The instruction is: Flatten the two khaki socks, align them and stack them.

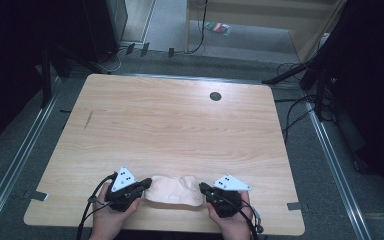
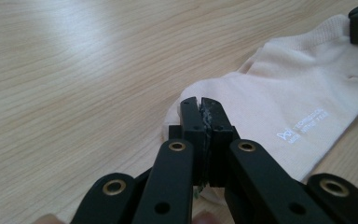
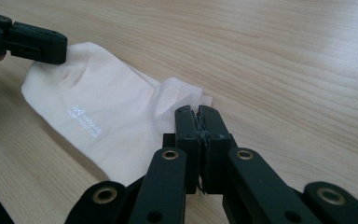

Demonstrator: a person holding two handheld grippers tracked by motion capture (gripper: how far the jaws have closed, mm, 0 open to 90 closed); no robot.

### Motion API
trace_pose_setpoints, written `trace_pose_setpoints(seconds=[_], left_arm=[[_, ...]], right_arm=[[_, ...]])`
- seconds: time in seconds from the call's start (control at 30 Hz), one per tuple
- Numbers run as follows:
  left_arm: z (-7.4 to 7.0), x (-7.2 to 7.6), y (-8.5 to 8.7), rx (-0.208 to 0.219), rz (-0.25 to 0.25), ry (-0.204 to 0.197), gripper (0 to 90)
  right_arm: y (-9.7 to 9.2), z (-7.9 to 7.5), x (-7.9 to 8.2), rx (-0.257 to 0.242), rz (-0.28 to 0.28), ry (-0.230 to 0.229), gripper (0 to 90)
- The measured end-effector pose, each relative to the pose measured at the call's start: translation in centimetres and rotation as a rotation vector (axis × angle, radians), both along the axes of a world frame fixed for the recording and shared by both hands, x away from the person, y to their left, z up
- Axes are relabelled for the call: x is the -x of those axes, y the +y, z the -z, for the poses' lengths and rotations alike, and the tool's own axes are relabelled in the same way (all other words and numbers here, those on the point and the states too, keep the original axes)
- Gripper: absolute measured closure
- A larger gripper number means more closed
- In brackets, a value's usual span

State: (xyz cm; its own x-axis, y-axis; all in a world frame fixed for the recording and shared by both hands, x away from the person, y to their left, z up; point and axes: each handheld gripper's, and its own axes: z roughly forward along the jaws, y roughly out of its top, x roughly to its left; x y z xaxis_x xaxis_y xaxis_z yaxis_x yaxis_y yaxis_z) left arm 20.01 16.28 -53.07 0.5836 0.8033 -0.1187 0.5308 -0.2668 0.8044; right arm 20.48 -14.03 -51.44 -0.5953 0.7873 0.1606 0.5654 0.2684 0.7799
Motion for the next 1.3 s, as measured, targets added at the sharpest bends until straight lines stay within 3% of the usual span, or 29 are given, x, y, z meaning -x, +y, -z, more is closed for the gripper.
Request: trace_pose_setpoints(seconds=[0.1, 0.3, 0.57, 0.77, 1.3], left_arm=[[-0.2, 0.1, 0.0, -0.003, -0.004, -0.018, 90.0], [0.4, -0.2, 0.0, -0.016, -0.008, -0.002, 90.0], [0.6, -0.2, -0.2, -0.036, -0.005, -0.01, 90.0], [0.9, -0.1, -0.4, -0.056, 0.005, -0.007, 90.0], [1.2, 0.0, -0.6, -0.06, 0.01, 0.008, 89.9]], right_arm=[[-0.2, -0.2, 0.1, -0.017, 0.008, -0.021, 88.4], [-0.2, 0.3, -0.1, -0.003, 0.012, -0.013, 88.5], [-0.1, 0.5, -0.1, 0.005, 0.012, -0.027, 88.4], [0.1, 0.8, -0.1, 0.024, 0.004, -0.017, 88.4], [0.2, 1.5, -0.2, 0.044, 0.005, 0.004, 88.3]])
